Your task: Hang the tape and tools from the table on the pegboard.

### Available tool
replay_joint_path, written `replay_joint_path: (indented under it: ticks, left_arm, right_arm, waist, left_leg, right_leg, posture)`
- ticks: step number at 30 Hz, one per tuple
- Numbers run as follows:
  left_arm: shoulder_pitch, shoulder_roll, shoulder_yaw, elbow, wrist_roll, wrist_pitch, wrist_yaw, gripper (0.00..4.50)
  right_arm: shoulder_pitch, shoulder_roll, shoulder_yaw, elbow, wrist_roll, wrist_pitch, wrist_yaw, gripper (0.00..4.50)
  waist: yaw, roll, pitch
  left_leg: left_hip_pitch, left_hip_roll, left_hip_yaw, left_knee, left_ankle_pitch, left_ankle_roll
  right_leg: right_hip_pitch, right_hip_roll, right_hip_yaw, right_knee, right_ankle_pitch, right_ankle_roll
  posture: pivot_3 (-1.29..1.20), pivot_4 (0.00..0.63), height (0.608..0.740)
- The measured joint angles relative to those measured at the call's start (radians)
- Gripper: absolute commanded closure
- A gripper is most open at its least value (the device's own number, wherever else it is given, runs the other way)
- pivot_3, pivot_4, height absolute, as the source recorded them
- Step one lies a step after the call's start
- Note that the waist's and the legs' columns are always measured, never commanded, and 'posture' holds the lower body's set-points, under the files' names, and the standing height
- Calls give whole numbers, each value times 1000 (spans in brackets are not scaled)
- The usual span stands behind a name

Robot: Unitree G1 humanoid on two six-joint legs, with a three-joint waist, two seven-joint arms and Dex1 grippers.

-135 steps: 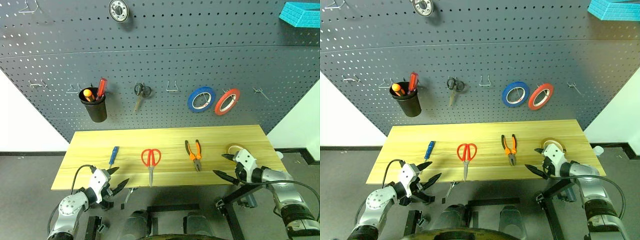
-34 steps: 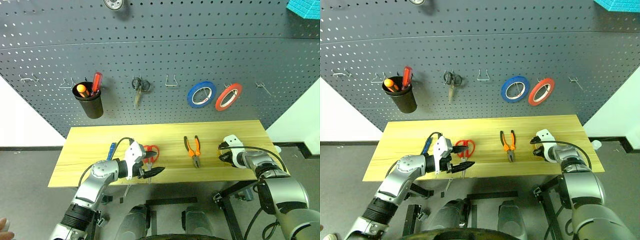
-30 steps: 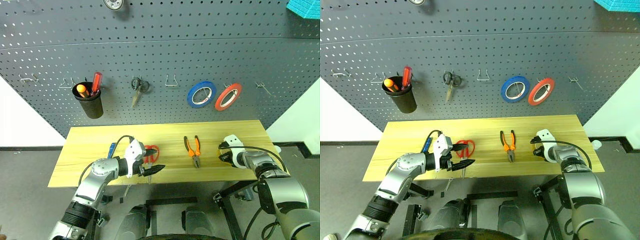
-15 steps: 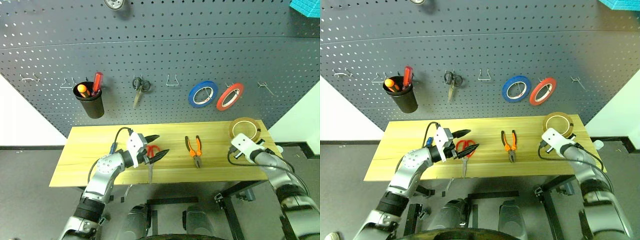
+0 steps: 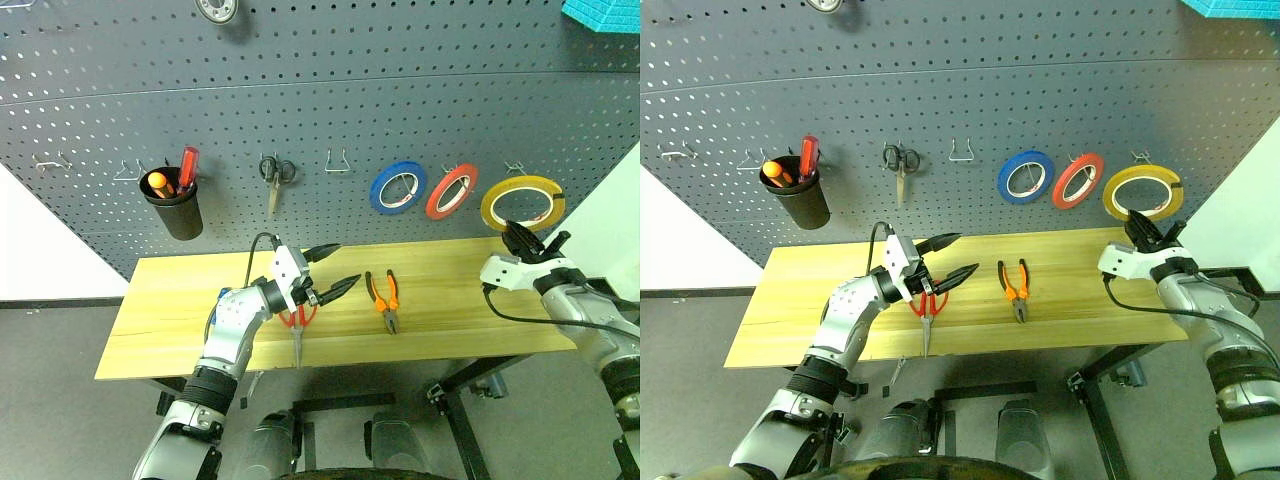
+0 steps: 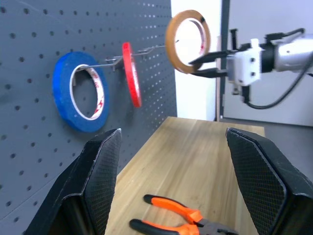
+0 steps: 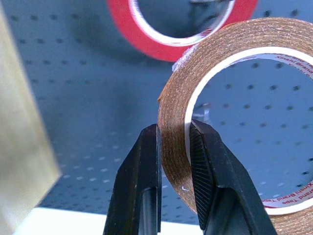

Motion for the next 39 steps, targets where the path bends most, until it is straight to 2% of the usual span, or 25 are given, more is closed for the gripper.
replay_joint_path:
  ticks: [8, 14, 19, 24, 26, 28, 33, 35, 38, 39]
  left_arm:
    - [19, -2, 3, -3, -18, -3, -2, 915]
    - [43, 9, 8, -23, -22, 0, 13, 915]
    - [50, 19, 15, -28, -22, 3, 20, 915]
    - [61, 35, 26, -50, -20, 9, 31, 915]
    - [69, 53, 29, -51, -19, 21, 36, 915]
    - [78, 74, 38, -51, -18, 37, 44, 915]
    - [79, 178, 42, -44, -15, 169, 27, 915]
    - [91, 241, 42, -25, -12, 203, -14, 915]
    - [95, 309, 42, 48, 11, 214, -57, 915]
    - [95, 324, 42, 69, 18, 215, -66, 915]
  right_arm:
    - [-274, 30, 31, 347, 69, -89, 124, 4039]
    - [-367, 94, 40, 519, 145, -110, 285, 4039]
    - [-396, 107, 20, 558, 221, -105, 375, 2324]
    - [-392, 107, 39, 549, 225, -107, 348, 673]
    - [-353, 108, 46, 503, 224, -134, 353, 673]
    - [-285, 135, 43, 436, 264, -162, 419, 673]
    - [-67, 287, 44, 229, 393, -115, 625, 673]
    - [-3, 347, 33, 127, 463, -15, 692, 673]
    - [31, 467, 3, 8, 561, 248, 753, 95]
    - [31, 495, -2, -16, 578, 315, 758, 41]
  waist:
    - [-6, 0, 0]
    - [-4, 0, 0]
    - [-4, 0, 0]
    - [-3, 0, -1]
    - [-2, 0, 0]
    - [-3, -1, -1]
    - [-7, -1, -1]
    - [-12, -1, -1]
    - [-22, -1, -1]
    - [-25, -1, -1]
  left_leg:
    - [3, 1, 0, 2, 1, 0]
    - [3, 1, -1, 2, 1, -2]
    - [3, 1, -1, 2, 1, -2]
    - [4, 1, -2, 2, 1, -2]
    - [3, 1, -2, 2, 1, -2]
    - [4, 2, -3, 2, 1, -2]
    - [4, 3, -4, 2, 1, -2]
    - [4, 3, -7, 2, 1, -2]
    - [5, 4, -10, 2, 1, -2]
    - [5, 4, -11, 2, 1, -3]
  right_leg:
    - [1, 1, 0, 5, 0, 1]
    - [1, 2, 1, 9, 0, 1]
    - [1, 2, 1, 9, 1, 1]
    - [0, 2, 1, 10, 0, 1]
    - [0, 3, 1, 10, 0, 1]
    - [0, 4, 1, 10, 0, 1]
    - [-1, 5, 1, 12, 0, 1]
    - [-1, 6, 2, 12, 0, 1]
    - [-1, 6, 2, 13, 1, -2]
    - [-2, 7, 1, 13, 0, -4]
  posture:
    - [-97, 26, 725]
    - [-84, 26, 725]
    - [-75, 29, 725]
    - [-73, 41, 725]
    - [-77, 46, 725]
    - [-84, 51, 725]
    - [-101, 58, 725]
    - [-105, 58, 725]
    - [-107, 60, 725]
    - [-105, 58, 725]
